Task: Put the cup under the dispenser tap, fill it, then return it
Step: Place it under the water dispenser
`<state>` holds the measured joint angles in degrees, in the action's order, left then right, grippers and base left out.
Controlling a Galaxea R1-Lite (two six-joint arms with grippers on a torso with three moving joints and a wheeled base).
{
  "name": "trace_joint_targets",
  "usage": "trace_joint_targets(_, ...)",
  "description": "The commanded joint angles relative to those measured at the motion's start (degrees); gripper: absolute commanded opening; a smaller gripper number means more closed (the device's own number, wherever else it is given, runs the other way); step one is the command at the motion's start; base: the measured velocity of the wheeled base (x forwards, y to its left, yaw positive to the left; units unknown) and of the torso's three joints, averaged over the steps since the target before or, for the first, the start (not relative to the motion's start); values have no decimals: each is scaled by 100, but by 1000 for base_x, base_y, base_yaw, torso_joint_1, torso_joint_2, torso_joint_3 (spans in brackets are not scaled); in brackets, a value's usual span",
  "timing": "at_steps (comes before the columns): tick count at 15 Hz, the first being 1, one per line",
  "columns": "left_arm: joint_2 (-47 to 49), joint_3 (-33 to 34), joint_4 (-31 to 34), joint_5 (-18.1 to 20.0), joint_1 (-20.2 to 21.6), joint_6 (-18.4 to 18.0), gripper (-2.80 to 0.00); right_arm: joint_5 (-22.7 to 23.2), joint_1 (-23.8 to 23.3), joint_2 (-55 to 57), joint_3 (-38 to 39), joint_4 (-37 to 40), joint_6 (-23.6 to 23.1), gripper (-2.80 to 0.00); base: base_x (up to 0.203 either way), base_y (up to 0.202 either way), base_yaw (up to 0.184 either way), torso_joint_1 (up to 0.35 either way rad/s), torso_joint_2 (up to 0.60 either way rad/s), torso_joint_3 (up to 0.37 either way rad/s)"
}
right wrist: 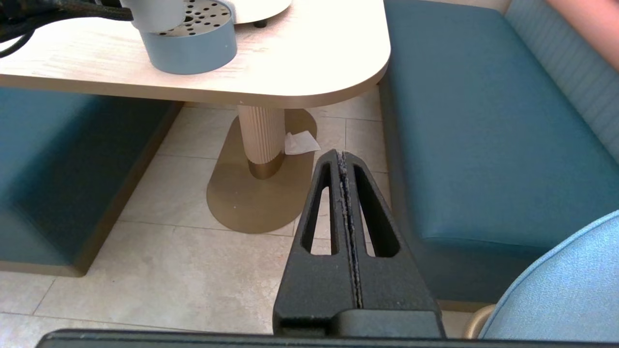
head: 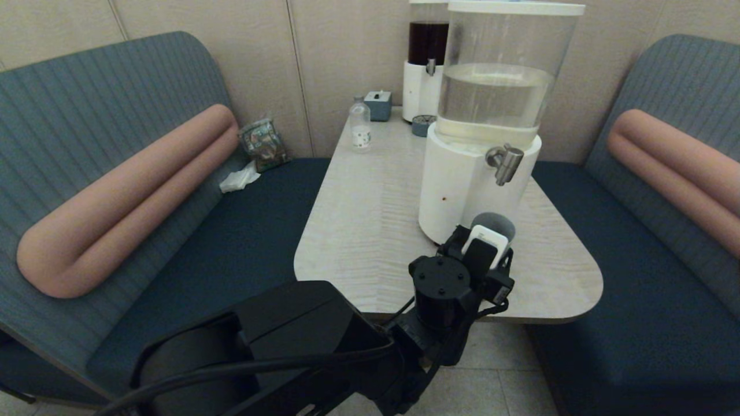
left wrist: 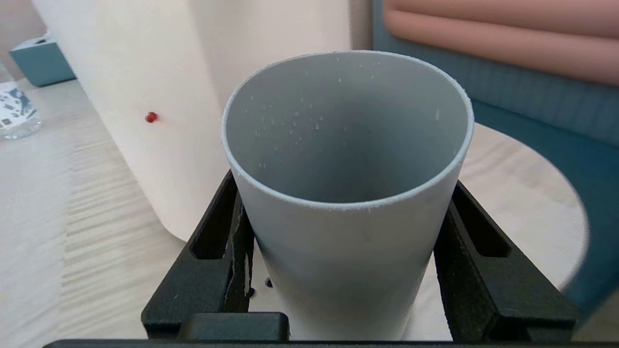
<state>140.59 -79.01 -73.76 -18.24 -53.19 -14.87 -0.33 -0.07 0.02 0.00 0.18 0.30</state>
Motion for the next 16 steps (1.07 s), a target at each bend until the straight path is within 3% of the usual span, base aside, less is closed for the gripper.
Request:
trace_joint_targets(1, 63, -68, -35, -5, 60, -7, -280, -2, 7, 6, 0, -1, 4, -280, 0, 0, 0, 0, 0, 0)
trace_joint_targets(16, 364, -810, 313, 75, 239, -14, -280, -2, -1, 6, 0, -1, 3, -280, 0, 0, 0, 0, 0, 0)
